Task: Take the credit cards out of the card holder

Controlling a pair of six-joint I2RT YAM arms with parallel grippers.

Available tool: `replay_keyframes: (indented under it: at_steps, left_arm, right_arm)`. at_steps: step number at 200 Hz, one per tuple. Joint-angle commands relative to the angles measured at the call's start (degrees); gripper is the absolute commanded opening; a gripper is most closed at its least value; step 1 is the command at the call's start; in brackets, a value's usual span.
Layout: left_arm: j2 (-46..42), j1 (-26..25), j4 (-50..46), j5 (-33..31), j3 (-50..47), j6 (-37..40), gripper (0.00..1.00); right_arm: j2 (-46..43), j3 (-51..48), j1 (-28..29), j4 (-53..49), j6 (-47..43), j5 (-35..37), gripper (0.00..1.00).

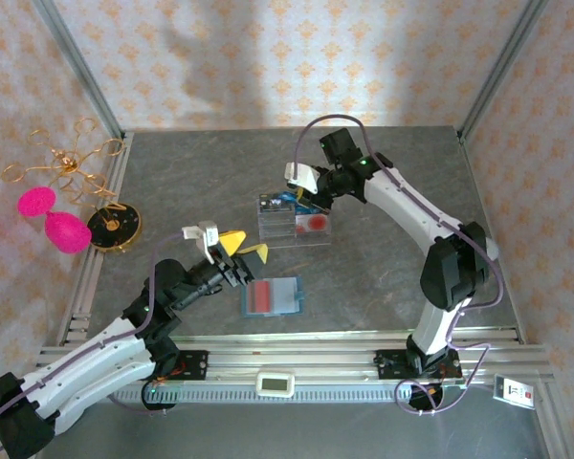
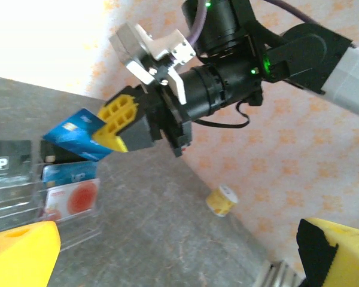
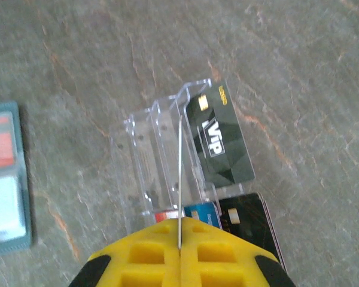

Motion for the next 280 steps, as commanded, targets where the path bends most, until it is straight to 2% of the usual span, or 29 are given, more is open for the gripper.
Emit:
replay_keyframes:
  at_steps: [1,91,210,280]
  left_arm:
    - [0.5,0.8,-2.3,-3.1,1.8,3.8,0.99]
    - [9.1,3.2,-0.6,-2.0,3.6,5.3,0.99]
    - [12.8,5.7,0.9,0.6,3.6,4.9,0.99]
    - [14.5,6.4,2.2,2.4,3.4,3.7,0.99]
  right_arm:
    - [0.9,2.5,-1.8,-3.7,-5.5,0.9,0.00]
    - [6.8,3.6,-3.8,-5.2,-8.6,3.9,0.00]
    - [9.0,4.4,-3.9,-3.4,-9.3,9.9,0.00]
    - [9.2,4.4,-3.6,-3.8,-11.2,9.1,0.02]
